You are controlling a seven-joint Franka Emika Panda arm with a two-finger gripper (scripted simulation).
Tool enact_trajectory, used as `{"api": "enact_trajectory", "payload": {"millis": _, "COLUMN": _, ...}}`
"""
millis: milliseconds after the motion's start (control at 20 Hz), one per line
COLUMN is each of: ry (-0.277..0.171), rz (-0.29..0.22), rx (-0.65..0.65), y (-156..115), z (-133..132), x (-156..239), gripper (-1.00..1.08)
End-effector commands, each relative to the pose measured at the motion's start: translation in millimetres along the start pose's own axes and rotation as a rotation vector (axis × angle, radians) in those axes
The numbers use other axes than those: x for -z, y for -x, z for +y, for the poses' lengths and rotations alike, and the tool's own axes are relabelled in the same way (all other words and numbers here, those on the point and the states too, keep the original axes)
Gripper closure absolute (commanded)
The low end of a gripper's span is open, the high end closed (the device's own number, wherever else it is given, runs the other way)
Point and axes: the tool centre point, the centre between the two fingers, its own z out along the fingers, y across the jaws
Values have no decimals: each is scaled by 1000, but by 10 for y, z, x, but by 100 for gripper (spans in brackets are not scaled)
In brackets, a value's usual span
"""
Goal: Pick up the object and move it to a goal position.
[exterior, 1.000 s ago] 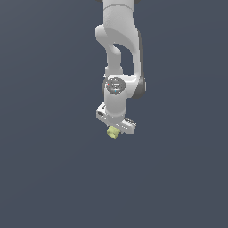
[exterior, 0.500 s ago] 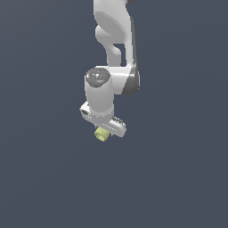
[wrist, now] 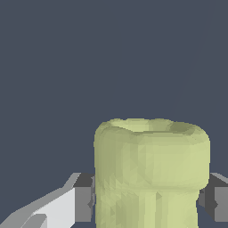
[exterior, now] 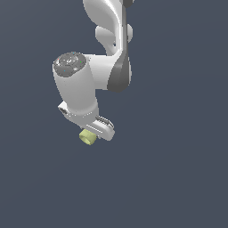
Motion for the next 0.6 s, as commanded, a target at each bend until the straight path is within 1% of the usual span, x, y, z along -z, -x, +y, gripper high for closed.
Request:
{"api": "enact_trajectory", "payload": {"millis": 0, "ry": 0, "rz": -1, "rx": 1, "y": -128, "z": 39, "x": 125, "gripper": 108}}
{"api": "enact_trajectory", "payload": {"millis": 300, "ry": 0, "rz": -1, "rx": 1, "y": -394, "z": 112, "x": 373, "gripper": 108}}
{"api": "enact_trajectory", "payload": {"millis": 550, "ry": 0, "rz": -1, "rx": 1, "y": -558, "z": 154, "x": 521, "gripper": 108}}
